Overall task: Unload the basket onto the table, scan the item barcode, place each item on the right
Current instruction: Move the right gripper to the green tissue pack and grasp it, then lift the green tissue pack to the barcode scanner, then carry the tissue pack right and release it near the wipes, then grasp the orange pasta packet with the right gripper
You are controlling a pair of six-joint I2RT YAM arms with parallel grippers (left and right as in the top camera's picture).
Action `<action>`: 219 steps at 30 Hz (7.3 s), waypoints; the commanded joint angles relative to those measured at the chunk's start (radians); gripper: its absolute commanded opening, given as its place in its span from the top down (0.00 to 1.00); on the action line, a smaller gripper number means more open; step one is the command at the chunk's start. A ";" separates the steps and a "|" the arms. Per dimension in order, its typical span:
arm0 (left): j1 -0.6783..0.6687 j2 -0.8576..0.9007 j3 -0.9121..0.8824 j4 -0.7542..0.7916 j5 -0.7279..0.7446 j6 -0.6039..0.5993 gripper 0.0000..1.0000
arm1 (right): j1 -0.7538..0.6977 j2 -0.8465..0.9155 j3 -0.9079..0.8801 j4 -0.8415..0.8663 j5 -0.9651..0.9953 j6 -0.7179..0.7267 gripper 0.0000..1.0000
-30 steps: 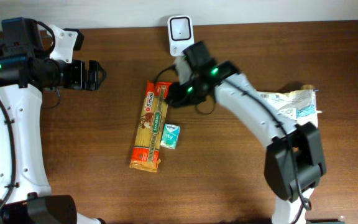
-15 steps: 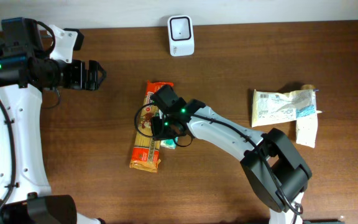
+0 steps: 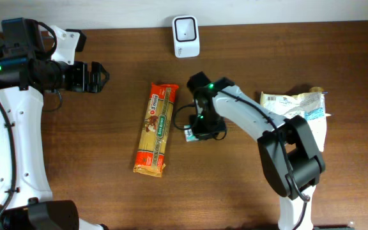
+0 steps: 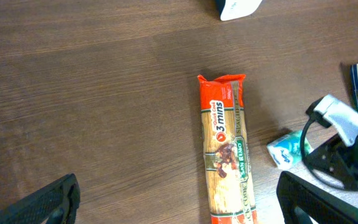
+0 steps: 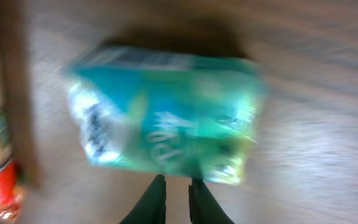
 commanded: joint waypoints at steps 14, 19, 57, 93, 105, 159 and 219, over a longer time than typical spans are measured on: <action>0.003 0.002 0.003 0.002 0.010 0.016 0.01 | -0.114 0.002 0.024 0.278 -0.034 -0.082 0.44; 0.002 0.002 0.003 0.002 0.010 0.016 0.01 | -0.203 0.002 0.032 0.172 -0.328 -0.084 0.33; 0.003 0.002 0.003 0.002 0.010 0.016 0.01 | -0.294 -0.163 -0.053 0.326 -1.028 -0.376 0.96; 0.003 0.002 0.003 0.002 0.010 0.016 0.01 | 0.035 0.084 0.641 0.472 0.958 -0.732 0.96; 0.002 0.002 0.003 0.002 0.010 0.016 0.01 | 0.015 0.505 0.640 1.160 0.850 -1.536 0.96; 0.003 0.002 0.003 0.002 0.010 0.016 0.01 | -0.277 -0.013 0.060 -0.217 0.296 -0.056 0.73; 0.003 0.002 0.003 0.002 0.010 0.016 0.01 | 0.133 -0.036 0.055 0.008 0.540 0.042 0.96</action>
